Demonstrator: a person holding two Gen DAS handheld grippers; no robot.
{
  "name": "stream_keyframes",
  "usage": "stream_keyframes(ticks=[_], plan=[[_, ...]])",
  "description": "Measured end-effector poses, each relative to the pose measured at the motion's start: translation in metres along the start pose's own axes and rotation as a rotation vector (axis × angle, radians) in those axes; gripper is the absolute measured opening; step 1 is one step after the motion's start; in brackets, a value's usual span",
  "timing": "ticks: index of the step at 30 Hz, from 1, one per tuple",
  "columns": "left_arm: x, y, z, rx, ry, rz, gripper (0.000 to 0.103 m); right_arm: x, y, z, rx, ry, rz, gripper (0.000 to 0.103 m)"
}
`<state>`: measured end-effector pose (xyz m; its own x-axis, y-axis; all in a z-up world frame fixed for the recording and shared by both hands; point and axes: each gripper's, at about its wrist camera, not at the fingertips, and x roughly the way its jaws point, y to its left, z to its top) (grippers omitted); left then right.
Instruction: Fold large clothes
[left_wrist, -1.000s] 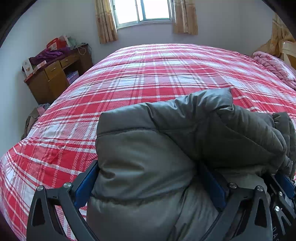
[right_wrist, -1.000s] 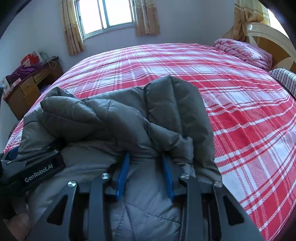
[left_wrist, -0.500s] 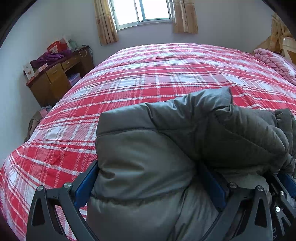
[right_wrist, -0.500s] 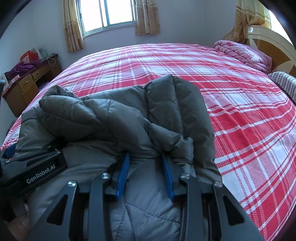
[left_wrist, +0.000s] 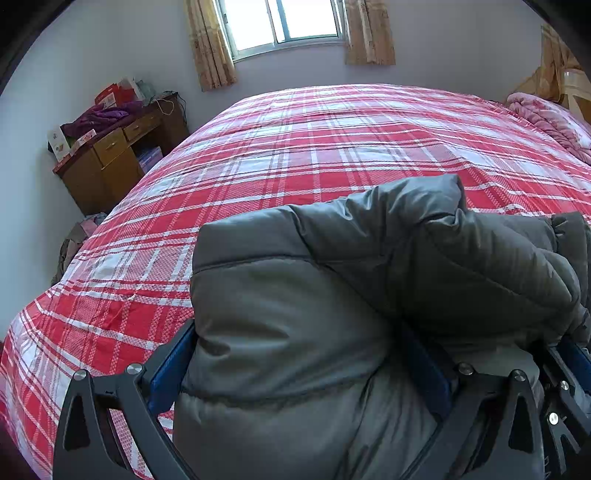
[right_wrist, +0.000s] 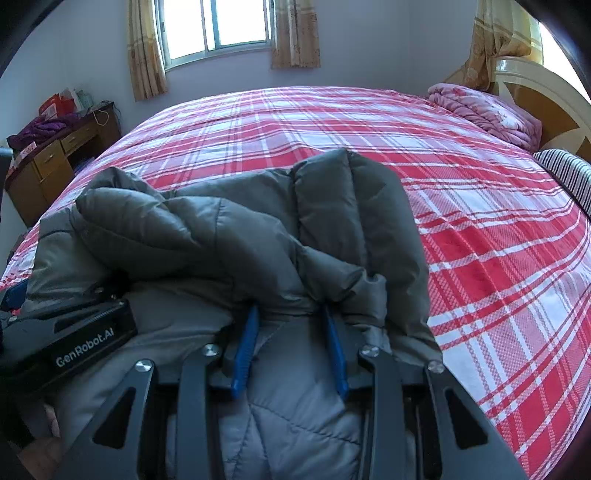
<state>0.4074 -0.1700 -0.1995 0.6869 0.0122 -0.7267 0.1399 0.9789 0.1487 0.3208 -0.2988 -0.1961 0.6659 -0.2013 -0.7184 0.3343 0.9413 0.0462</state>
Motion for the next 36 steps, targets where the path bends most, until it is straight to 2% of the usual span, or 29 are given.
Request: stream_keyframes(ticks=[5, 8, 10, 11, 13, 14, 15, 16, 18, 20, 22, 26, 29, 32, 36], plan=[[0.0, 0.003, 0.003, -0.006, 0.027, -0.025, 0.103, 0.0, 0.0, 0.0, 0.008, -0.001, 0.008, 0.038], [-0.01, 0.022, 0.003, -0.032, 0.07, -0.136, 0.102, -0.001, -0.002, 0.001, 0.009, 0.002, 0.019, 0.038], [-0.032, 0.047, -0.005, -0.087, 0.054, -0.204, 0.102, -0.004, -0.008, 0.002, 0.02, -0.001, 0.06, 0.041], [-0.041, 0.056, -0.009, -0.105, 0.046, -0.233, 0.102, -0.008, -0.013, 0.002, 0.026, -0.004, 0.085, 0.047], [-0.06, 0.085, -0.025, -0.141, 0.01, -0.312, 0.102, -0.027, -0.026, -0.002, 0.05, -0.037, 0.135, 0.074], [-0.064, 0.093, -0.031, -0.15, -0.002, -0.327, 0.102, -0.037, -0.032, -0.006, 0.068, -0.065, 0.157, 0.095], [-0.067, 0.1, -0.038, -0.157, -0.008, -0.333, 0.102, -0.046, -0.038, -0.009, 0.086, -0.09, 0.16, 0.096], [-0.066, 0.11, -0.048, -0.169, 0.001, -0.351, 0.102, -0.058, -0.047, -0.015, 0.103, -0.126, 0.155, 0.096], [-0.058, 0.116, -0.057, -0.194, 0.035, -0.392, 0.102, -0.066, -0.059, -0.022, 0.112, -0.131, 0.143, 0.096], [-0.047, 0.117, -0.066, -0.231, 0.077, -0.441, 0.102, -0.063, -0.069, -0.028, 0.142, -0.099, 0.16, 0.096], [-0.045, 0.113, -0.069, -0.237, 0.07, -0.464, 0.102, -0.053, -0.076, -0.034, 0.161, -0.04, 0.195, 0.096], [-0.043, 0.095, -0.064, -0.192, 0.059, -0.495, 0.102, -0.048, -0.079, -0.038, 0.185, -0.012, 0.265, 0.09], [-0.043, 0.089, -0.057, -0.144, 0.043, -0.493, 0.102, -0.041, -0.073, -0.037, 0.173, 0.011, 0.359, 0.084], [-0.039, 0.088, -0.053, -0.108, 0.043, -0.507, 0.102, -0.036, -0.068, -0.036, 0.145, 0.011, 0.379, 0.083], [-0.028, 0.086, -0.053, -0.128, 0.06, -0.554, 0.102, -0.023, -0.075, -0.033, 0.208, 0.034, 0.448, 0.083]])
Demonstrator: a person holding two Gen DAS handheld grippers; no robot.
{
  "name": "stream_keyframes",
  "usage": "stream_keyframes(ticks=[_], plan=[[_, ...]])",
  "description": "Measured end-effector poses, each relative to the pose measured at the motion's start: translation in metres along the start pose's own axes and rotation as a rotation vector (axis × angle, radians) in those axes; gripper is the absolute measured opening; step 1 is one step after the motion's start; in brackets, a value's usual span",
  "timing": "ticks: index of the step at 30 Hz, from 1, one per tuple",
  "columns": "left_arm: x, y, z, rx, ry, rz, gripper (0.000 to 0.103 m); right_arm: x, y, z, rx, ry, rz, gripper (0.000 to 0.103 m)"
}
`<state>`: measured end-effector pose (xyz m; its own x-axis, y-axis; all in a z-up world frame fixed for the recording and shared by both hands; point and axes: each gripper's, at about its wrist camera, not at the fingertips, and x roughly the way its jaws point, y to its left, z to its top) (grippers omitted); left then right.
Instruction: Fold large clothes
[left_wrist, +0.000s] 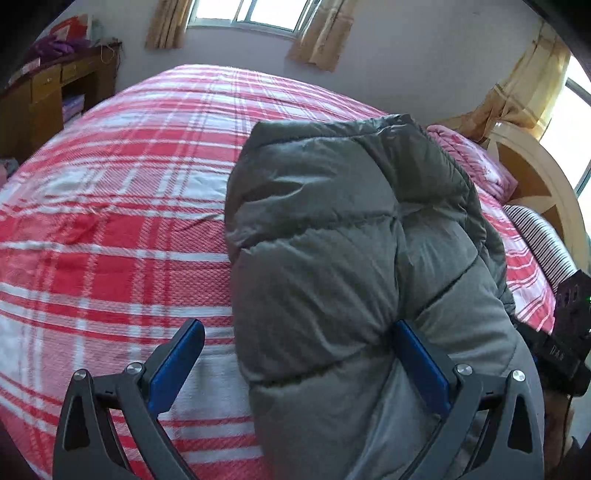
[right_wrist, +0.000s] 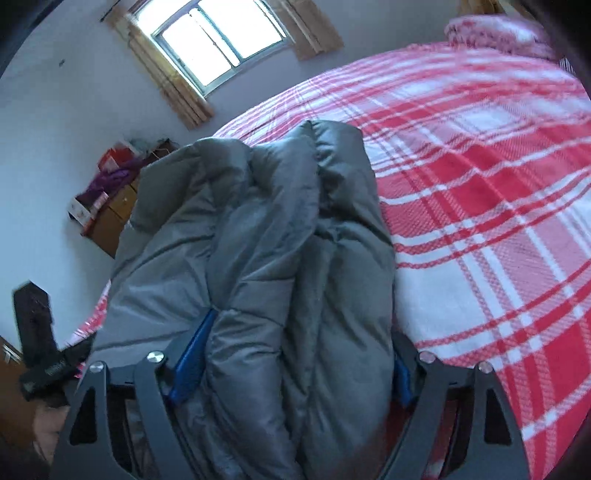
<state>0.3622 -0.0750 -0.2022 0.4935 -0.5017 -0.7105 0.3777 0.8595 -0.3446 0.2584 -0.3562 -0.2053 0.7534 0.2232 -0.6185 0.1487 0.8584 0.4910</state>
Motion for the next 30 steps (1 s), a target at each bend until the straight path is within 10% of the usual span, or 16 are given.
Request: stream_keyframes(ticks=[2, 5, 9, 21, 30], plan=[[0.003, -0.004, -0.001, -0.008, -0.005, -0.028, 0.102, 0.003, 0.007, 0.0, -0.041, 0.013, -0.002, 0.074], [-0.001, -0.019, -0.003, 0.016, -0.008, -0.091, 0.067, 0.006, 0.011, -0.005, -0.045, 0.044, 0.092, 0.039], [-0.026, -0.046, 0.003, 0.128, -0.039, -0.046, 0.029, 0.001, 0.021, -0.009, -0.058, 0.039, 0.122, 0.024], [-0.181, -0.041, 0.01, 0.198, -0.247, 0.029, 0.024, -0.077, 0.109, -0.008, -0.19, -0.108, 0.275, 0.022], [-0.223, 0.0, -0.003, 0.157, -0.308, 0.113, 0.023, -0.087, 0.175, -0.026, -0.293, -0.104, 0.381, 0.022]])
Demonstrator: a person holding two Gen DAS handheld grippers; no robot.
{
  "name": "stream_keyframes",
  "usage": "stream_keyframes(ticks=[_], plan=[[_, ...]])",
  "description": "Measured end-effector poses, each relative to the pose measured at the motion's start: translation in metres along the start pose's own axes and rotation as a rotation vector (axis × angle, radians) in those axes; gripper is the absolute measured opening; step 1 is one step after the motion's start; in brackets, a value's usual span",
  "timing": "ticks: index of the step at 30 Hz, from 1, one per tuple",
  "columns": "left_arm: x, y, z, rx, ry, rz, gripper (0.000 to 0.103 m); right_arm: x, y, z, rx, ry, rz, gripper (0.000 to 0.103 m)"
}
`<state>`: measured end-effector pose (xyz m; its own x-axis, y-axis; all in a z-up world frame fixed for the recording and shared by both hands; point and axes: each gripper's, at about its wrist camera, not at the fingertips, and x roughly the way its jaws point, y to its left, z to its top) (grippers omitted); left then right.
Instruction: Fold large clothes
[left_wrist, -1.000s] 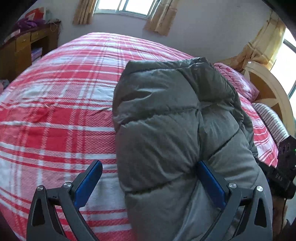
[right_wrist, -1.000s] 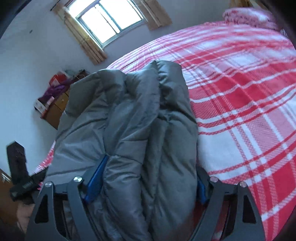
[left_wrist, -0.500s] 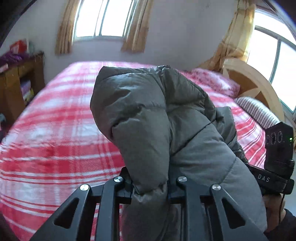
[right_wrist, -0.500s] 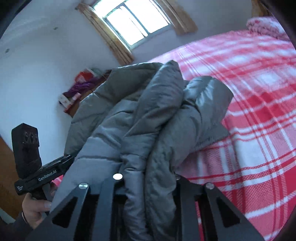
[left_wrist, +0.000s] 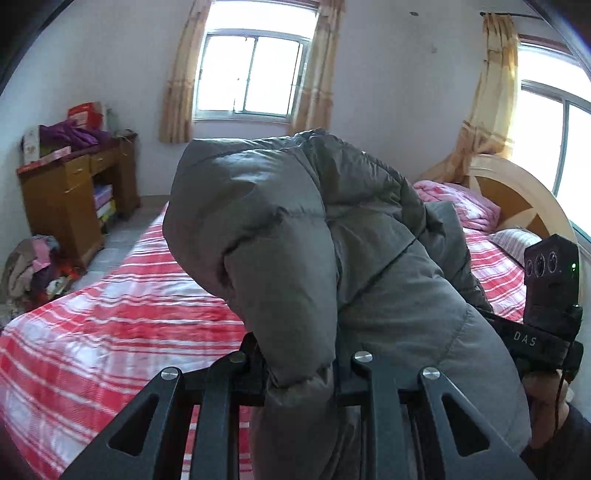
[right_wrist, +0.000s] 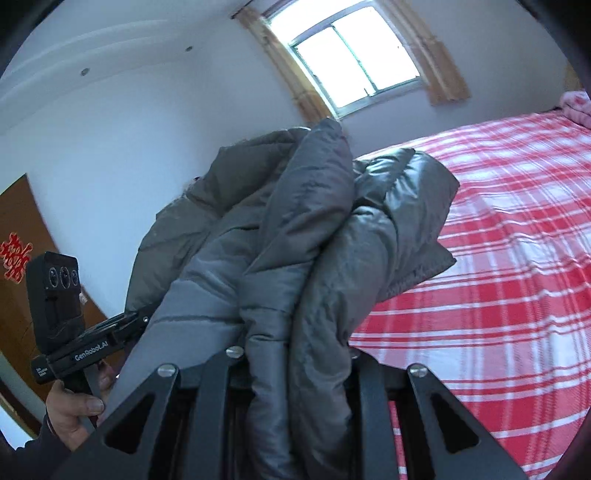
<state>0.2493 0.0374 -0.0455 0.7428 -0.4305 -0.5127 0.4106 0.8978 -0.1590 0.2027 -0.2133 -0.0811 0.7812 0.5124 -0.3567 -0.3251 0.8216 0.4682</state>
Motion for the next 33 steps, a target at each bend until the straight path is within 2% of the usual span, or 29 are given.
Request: stream_keyframes(ticks=[15, 25, 33], plan=[[-0.017, 0.058, -0.027, -0.07, -0.005, 0.09, 0.022, 0.034, 0.016, -0.004, -0.061, 0.089, 0.051, 0.022], [-0.013, 0.085, -0.046, -0.101, 0.016, 0.115, 0.022, 0.059, 0.016, -0.009, -0.077, 0.144, 0.043, 0.022], [-0.002, 0.107, -0.068, -0.139, 0.064, 0.143, 0.022, 0.077, 0.022, -0.023, -0.076, 0.199, 0.019, 0.022]])
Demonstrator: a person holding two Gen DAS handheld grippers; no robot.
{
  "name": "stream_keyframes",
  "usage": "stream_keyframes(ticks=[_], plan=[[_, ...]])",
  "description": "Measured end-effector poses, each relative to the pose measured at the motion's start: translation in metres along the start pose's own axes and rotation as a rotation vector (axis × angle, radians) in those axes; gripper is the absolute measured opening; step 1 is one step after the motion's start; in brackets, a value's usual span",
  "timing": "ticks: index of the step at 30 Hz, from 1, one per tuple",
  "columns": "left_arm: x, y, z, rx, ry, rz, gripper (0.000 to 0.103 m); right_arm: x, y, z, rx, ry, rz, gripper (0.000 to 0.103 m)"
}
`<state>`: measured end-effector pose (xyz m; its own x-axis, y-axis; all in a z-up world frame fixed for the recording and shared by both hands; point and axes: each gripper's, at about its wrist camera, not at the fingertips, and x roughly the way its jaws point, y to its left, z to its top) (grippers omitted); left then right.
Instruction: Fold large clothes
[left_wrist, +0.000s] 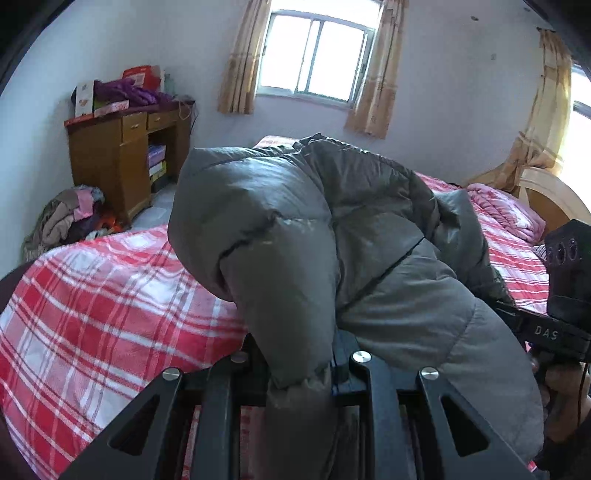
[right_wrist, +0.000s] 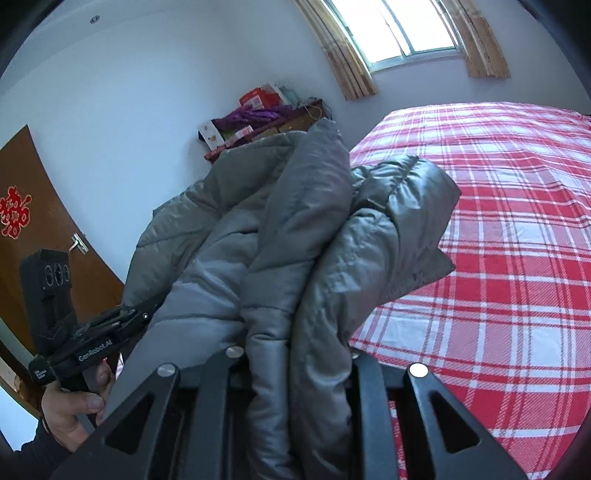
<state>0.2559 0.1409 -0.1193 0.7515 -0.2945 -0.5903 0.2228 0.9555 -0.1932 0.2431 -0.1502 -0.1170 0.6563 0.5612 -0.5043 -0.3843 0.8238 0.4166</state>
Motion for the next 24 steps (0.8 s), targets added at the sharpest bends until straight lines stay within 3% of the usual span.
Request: stream_keyframes(ticks=[12, 16, 17, 24], plan=[[0.019, 0.014, -0.021, -0.004, 0.075, 0.069, 0.047, 0.025, 0.004, -0.011, -0.029, 0.065, -0.063, 0.023], [0.022, 0.014, -0.024, 0.002, 0.074, 0.103, 0.065, 0.026, 0.0, -0.015, -0.029, 0.074, -0.084, 0.025], [0.024, 0.015, -0.025, 0.0, 0.076, 0.117, 0.071, 0.028, -0.002, -0.015, -0.026, 0.077, -0.092, 0.027], [0.032, 0.019, -0.029, -0.032, 0.089, 0.116, 0.082, 0.037, -0.018, -0.025, 0.004, 0.103, -0.129, 0.038]])
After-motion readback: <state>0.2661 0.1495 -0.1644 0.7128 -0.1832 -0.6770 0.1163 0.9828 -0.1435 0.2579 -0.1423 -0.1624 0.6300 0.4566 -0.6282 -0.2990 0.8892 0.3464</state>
